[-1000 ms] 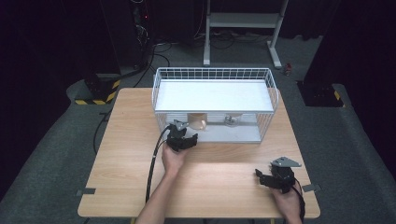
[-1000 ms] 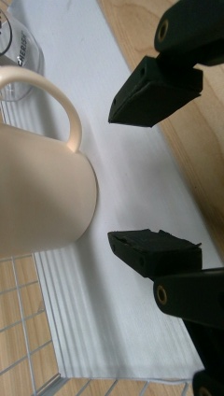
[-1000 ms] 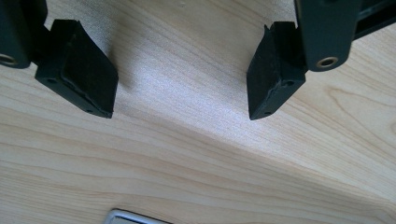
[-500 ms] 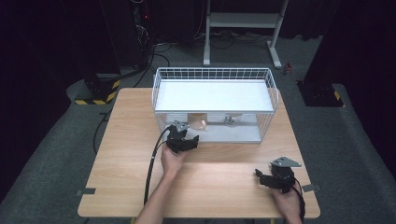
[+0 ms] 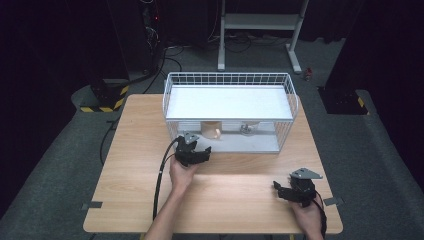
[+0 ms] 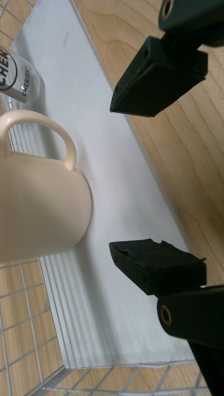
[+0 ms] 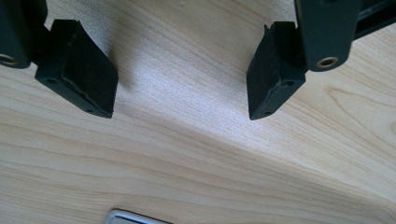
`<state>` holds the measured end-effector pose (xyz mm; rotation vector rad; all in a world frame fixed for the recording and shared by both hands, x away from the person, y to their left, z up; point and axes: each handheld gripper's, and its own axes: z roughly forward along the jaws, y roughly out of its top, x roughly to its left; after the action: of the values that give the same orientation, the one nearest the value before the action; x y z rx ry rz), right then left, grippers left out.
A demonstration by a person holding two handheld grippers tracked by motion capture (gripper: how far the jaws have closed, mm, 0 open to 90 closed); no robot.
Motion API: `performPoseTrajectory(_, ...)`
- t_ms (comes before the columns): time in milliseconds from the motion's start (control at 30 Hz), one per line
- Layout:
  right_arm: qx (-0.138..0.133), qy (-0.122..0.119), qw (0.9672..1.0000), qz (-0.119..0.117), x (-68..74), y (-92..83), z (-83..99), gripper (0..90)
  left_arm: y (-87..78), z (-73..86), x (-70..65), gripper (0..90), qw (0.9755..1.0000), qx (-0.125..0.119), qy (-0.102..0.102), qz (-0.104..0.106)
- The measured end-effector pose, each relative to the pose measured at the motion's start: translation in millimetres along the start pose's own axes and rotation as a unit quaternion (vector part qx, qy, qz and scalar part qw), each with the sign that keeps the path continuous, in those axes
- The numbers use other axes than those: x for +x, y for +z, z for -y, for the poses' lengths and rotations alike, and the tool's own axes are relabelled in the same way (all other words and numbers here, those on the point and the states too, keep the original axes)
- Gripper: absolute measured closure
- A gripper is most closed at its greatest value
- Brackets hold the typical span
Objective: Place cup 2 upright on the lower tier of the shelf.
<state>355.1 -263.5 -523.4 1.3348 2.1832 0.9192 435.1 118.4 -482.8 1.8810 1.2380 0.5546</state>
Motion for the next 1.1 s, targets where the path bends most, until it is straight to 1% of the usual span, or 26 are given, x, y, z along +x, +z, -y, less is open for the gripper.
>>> performPoseTrajectory(100, 0.0, 0.0, 1.0, 0.0, 0.0, 0.0, 0.0, 25.2, -2.8, 0.7, 1.3, 27.1, 1.0, -0.003, -0.004, 0.003)
performPoseTrajectory(333, 0.0, 0.0, 1.0, 0.0, 0.0, 0.0, 0.0, 25.2, -9.5, 2.3, 3.4, 26.1, 1.0, 0.0, -0.001, 0.003)
performPoseTrajectory(567, 0.0, 0.0, 1.0, 0.0, 0.0, 0.0, 0.0, 25.2, -14.9, 6.0, 6.1, 25.9, 0.9999, -0.008, -0.01, 0.002)
performPoseTrajectory(600, 0.0, 0.0, 1.0, 0.0, -0.1, 0.0, 0.0, 25.2, -15.5, 6.6, 7.3, 25.9, 0.9999, -0.009, -0.008, 0.0)
performPoseTrajectory(700, 0.0, 0.0, 1.0, 0.0, -0.1, 0.0, 0.0, 25.2, -17.4, 8.2, 7.3, 25.9, 0.9998, -0.012, -0.015, 0.003)
performPoseTrajectory(733, 0.0, 0.0, 1.0, 0.0, -0.1, 0.0, 0.0, 25.1, -18.4, 8.3, 7.6, 25.9, 0.9998, -0.013, -0.012, 0.003)
performPoseTrajectory(1100, 0.0, 0.0, 1.0, 0.0, -0.1, 0.0, 0.0, 25.2, -26.9, 10.2, 7.6, 25.8, 0.9998, -0.016, -0.011, 0.009)
